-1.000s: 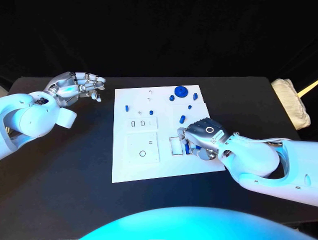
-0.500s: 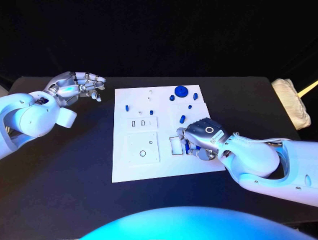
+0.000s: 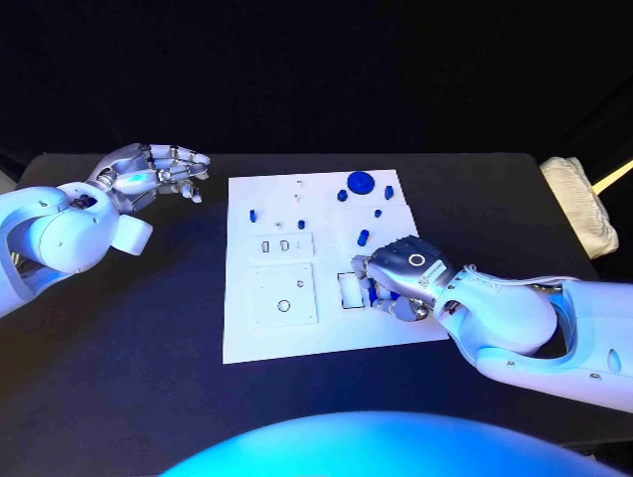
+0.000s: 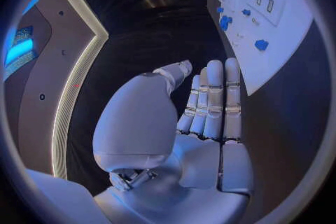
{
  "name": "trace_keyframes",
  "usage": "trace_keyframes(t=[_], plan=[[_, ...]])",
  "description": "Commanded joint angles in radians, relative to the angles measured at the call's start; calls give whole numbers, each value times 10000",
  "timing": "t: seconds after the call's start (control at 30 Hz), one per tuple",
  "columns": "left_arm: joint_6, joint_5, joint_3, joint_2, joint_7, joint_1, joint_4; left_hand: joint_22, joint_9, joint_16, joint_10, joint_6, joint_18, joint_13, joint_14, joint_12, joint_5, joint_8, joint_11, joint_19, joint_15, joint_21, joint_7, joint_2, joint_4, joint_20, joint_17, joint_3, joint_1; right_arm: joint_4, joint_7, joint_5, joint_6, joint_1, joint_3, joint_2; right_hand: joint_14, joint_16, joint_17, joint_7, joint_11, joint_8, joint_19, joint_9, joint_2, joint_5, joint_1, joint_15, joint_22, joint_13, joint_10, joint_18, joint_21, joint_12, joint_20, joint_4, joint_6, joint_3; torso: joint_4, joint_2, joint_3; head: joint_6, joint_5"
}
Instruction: Assemble the parts on the task board
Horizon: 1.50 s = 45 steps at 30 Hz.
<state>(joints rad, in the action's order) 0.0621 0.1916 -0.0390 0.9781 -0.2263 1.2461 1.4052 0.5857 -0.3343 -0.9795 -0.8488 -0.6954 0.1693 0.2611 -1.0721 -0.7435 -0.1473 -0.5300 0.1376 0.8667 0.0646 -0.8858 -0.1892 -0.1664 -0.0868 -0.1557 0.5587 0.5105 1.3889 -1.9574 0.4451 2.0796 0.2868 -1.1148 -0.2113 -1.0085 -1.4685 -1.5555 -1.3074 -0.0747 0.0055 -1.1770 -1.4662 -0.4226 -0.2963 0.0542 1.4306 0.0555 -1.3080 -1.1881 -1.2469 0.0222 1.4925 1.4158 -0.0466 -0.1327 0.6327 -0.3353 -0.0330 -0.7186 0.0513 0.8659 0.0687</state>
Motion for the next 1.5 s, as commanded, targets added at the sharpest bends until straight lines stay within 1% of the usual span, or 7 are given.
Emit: trace_keyframes(t=[0.03, 0.23, 0.4, 0.73, 0.93, 1.07, 1.5], plan=[[-133, 15, 7, -14, -64, 4, 11, -3, 13, -68, 41, 64, 137, -12, 44, -60, 30, -60, 4, -3, -6, 34, -297, -21, 34, -70, -12, -29, -71, 23, -24, 107, -153, 8, -1, 19, -969, 29, -2458, 37, -38, -31, -863, -12, 66, -61, -43, 74, -2432, -3, -33, -76, -13, -16, 49, -10, -35, 49, -8, -1, 8, 21, 6], [-130, 15, 7, -12, -62, 4, 13, 0, 48, -83, 51, 74, 137, -45, 54, -91, 31, -86, 6, -6, -5, 35, -299, -15, 58, -71, -32, -33, -53, 103, -38, 93, -282, 8, -1, 43, -969, 30, -2457, 44, -44, -43, -864, -19, 85, -61, -19, 79, -2434, -11, -40, -77, -7, -13, 52, -7, -38, 63, -2, 4, 13, 50, 9], [-137, 15, 7, -14, -61, 4, 13, 0, 48, -83, 51, 74, 137, -45, 54, -91, 31, -86, 6, -6, -5, 35, -299, -15, 58, -71, -32, -33, -53, 146, -29, 203, -390, 8, -1, 64, -973, 17, -2470, 58, -56, -58, -860, -30, 114, -59, 126, 87, -2429, 5, -23, -74, -25, -23, 66, 45, -65, 64, -6, 4, 7, 45, 16], [-137, 15, 7, -17, -64, 4, 9, 0, 48, -83, 51, 74, 137, -45, 54, -91, 31, -86, 6, -6, -5, 35, -299, -15, 58, -71, -32, -33, -53, 199, 3, 285, -399, 8, -1, 104, -974, 13, -2474, 62, -60, -65, -865, -34, 143, -59, 187, 90, -2436, -19, -42, -78, 0, -15, 70, 59, -66, 43, -2, -1, 5, 40, 27], [-138, 15, 7, -19, -69, 4, 7, 0, 48, -83, 51, 74, 137, -45, 54, -91, 31, -86, 6, -6, -5, 35, -299, -15, 58, -71, -32, -33, -53, 203, 73, 417, -244, 8, -1, 132, -973, 18, -2470, 70, -68, -75, -871, -37, 209, -58, 280, 99, -2442, -65, -84, -83, 23, 3, 78, 68, -48, -27, -1, 0, 2, 44, 34], [-139, 15, 7, -19, -72, 4, 6, 0, 48, -83, 51, 74, 137, -45, 54, -91, 31, -86, 6, -6, -5, 35, -299, -15, 58, -71, -32, -33, -53, 183, 115, 534, -2, 9, -1, 141, -966, 41, -2449, 80, -80, -64, -880, -23, 280, -57, 395, 115, -2450, -138, -154, -89, 57, 32, 90, 63, -2, -199, -3, 0, 1, 46, 38], [-146, 17, 7, -16, -83, 3, -59, 0, 48, -83, 51, 74, 137, -45, 54, -91, 31, -86, 6, -6, -5, 35, -299, -15, 58, -71, -32, -33, -53, 34, 109, 674, 581, 9, 0, 72, -953, 85, -2408, 86, -87, -49, -878, -5, 276, -51, 353, 134, -2447, -222, -241, -86, 43, 73, 99, -17, 67, -340, 1, -2, -2, 41, 39]])
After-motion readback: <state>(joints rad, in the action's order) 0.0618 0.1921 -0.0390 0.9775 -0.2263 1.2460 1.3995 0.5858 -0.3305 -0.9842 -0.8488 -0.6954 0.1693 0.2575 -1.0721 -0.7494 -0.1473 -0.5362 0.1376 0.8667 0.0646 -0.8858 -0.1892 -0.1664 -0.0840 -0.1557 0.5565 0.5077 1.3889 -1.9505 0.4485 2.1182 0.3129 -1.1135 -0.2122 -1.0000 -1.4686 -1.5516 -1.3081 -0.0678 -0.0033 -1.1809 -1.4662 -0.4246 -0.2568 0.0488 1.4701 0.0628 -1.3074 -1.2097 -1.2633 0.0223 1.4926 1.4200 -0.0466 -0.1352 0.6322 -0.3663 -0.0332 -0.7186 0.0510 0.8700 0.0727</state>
